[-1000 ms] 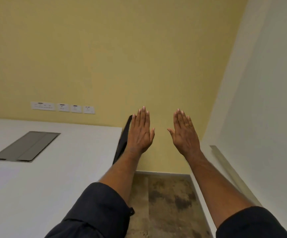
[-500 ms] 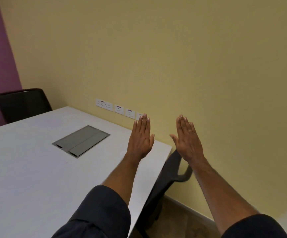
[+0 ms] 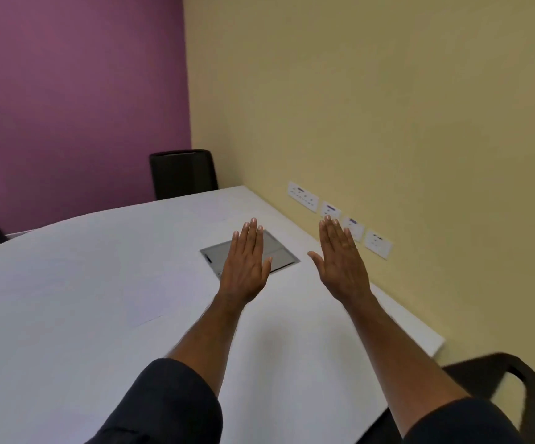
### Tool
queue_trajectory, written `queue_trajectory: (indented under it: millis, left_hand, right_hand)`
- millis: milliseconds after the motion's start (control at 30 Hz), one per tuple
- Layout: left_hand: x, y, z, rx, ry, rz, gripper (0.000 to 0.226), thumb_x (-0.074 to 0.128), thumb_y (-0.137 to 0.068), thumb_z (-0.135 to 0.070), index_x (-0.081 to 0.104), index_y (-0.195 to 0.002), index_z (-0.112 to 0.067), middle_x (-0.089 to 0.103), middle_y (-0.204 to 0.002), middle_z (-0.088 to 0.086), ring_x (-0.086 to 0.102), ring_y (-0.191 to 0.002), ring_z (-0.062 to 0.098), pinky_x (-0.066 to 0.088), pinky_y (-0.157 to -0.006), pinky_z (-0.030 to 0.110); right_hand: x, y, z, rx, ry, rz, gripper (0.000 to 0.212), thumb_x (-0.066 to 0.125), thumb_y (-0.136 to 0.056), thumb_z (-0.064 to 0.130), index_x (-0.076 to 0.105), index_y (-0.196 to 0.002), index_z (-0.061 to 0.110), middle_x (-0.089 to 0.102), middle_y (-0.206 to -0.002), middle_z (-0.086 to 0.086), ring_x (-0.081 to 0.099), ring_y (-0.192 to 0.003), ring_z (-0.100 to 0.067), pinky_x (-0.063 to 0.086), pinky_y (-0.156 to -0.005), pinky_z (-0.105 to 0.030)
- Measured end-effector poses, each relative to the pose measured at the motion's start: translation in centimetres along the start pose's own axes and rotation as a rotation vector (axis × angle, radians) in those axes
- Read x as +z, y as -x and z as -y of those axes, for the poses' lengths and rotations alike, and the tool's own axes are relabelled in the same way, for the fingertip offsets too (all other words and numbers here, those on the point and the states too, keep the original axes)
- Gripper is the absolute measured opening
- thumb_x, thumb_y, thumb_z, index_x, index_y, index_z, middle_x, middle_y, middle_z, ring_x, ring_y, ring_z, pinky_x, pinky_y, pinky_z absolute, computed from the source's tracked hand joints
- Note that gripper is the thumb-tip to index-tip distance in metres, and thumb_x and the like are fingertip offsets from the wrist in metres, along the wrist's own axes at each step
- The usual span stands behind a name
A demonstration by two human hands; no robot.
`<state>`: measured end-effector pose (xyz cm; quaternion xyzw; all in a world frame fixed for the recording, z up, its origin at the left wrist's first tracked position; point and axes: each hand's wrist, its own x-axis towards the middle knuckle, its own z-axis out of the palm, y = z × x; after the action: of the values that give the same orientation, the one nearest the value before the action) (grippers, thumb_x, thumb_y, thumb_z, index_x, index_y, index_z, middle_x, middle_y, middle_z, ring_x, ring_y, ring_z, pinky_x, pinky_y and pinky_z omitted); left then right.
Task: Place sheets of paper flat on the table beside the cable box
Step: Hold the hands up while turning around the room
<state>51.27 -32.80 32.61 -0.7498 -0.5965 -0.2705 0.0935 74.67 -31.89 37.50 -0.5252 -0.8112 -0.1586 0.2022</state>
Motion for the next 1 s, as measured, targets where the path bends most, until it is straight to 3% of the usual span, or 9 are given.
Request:
queue_trajectory:
  millis: [200, 467, 733, 867, 1000]
  left_hand:
    - [0.6, 0.2, 6.6, -0.274, -0.133, 0.007, 0.071, 0.028, -0.105, -0.044, 0.000, -0.158, -0.005, -0.008, -0.168, 0.014, -0.008, -0.156, 0.027, 0.001, -0.128, 0.044]
    - [-0.4, 4.3, 14.5, -0.496, -0.306, 0.061, 0.071, 0.024, -0.105, -0.045, 0.000, -0.158, -0.004, -0.008, -0.167, 0.015, -0.008, -0.155, 0.029, 0.003, -0.128, 0.046]
    - [1.5, 4.4, 22.2, -0.547, -0.315, 0.125, 0.072, 0.015, -0.103, -0.048, 0.002, -0.158, -0.003, -0.005, -0.167, 0.015, -0.005, -0.155, 0.030, 0.004, -0.128, 0.047]
    - [5.0, 4.1, 25.5, -0.565, -0.258, 0.144, 0.073, 0.016, -0.102, -0.047, 0.008, -0.157, -0.001, 0.001, -0.167, 0.018, 0.000, -0.155, 0.032, 0.007, -0.127, 0.050]
    - [10.5, 4.2, 29.2, -0.574, -0.201, 0.191, 0.072, 0.021, -0.103, -0.046, 0.012, -0.157, 0.000, 0.006, -0.167, 0.018, 0.004, -0.155, 0.032, 0.010, -0.127, 0.049]
  right_hand:
    - [5.9, -8.0, 2.4, -0.234, -0.130, 0.021, 0.069, 0.025, -0.103, 0.047, 0.022, -0.155, 0.001, 0.021, -0.164, -0.016, 0.017, -0.153, -0.028, 0.016, -0.125, -0.046]
    - [12.4, -14.6, 8.4, -0.379, -0.290, 0.045, 0.071, 0.022, -0.103, 0.048, 0.020, -0.156, 0.001, 0.017, -0.165, -0.016, 0.014, -0.154, -0.029, 0.012, -0.126, -0.045]
    - [19.3, -19.5, 13.4, -0.405, -0.371, 0.096, 0.069, 0.028, -0.105, 0.047, 0.015, -0.157, 0.004, 0.011, -0.166, -0.013, 0.007, -0.155, -0.025, 0.010, -0.127, -0.044]
    - [24.0, -21.6, 15.1, -0.402, -0.362, 0.165, 0.071, 0.018, -0.103, 0.051, 0.019, -0.156, 0.003, 0.016, -0.165, -0.013, 0.012, -0.154, -0.026, 0.011, -0.126, -0.044]
    - [30.6, -22.7, 16.7, -0.397, -0.356, 0.215, 0.064, 0.040, -0.103, 0.042, 0.031, -0.153, 0.002, 0.027, -0.162, -0.015, 0.023, -0.151, -0.029, 0.019, -0.125, -0.047]
